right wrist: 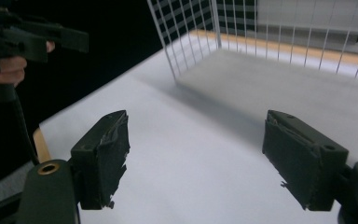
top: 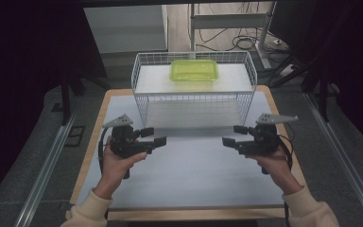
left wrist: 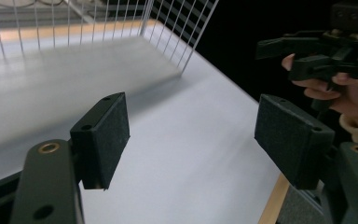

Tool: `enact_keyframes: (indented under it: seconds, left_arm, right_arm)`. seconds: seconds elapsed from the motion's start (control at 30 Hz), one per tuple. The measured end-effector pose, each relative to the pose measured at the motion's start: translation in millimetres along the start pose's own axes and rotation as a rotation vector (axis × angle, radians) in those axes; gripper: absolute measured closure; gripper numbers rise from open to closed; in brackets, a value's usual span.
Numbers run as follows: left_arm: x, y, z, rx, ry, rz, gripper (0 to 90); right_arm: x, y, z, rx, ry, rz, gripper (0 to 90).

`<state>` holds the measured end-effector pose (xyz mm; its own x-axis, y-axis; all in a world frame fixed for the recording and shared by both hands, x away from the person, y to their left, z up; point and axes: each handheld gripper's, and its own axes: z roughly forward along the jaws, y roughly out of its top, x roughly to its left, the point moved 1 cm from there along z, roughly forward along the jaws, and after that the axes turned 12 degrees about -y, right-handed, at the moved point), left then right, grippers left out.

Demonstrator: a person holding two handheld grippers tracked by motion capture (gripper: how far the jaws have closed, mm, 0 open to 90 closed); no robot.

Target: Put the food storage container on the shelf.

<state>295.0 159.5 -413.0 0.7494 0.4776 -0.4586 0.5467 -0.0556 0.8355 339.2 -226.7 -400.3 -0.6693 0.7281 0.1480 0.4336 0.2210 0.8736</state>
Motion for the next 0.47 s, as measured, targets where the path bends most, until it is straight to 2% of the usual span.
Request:
enact_keyframes:
  seconds: [0.1, 0.23, 0.33, 0.47]
  left_arm:
    - [3.5, -24.1, 2.0, 0.019, 0.007, -0.019, 25.9]
    - [7.6, -39.0, 7.1, 0.039, 0.026, -0.033, 26.1]
    - [8.1, -42.2, 11.4, 0.047, 0.029, -0.029, 26.1]
    - [6.4, -43.8, 12.7, 0.041, 0.022, -0.021, 26.0]
  right_arm:
    - [4.8, -27.7, 0.5, 0.023, -0.006, -0.014, 22.8]
    - [7.6, -49.6, 4.6, 0.056, -0.02, -0.033, 22.8]
    - [8.0, -54.7, 10.7, 0.067, -0.021, -0.029, 22.1]
    - [9.5, -51.7, 10.1, 0.03, -0.025, -0.033, 21.2]
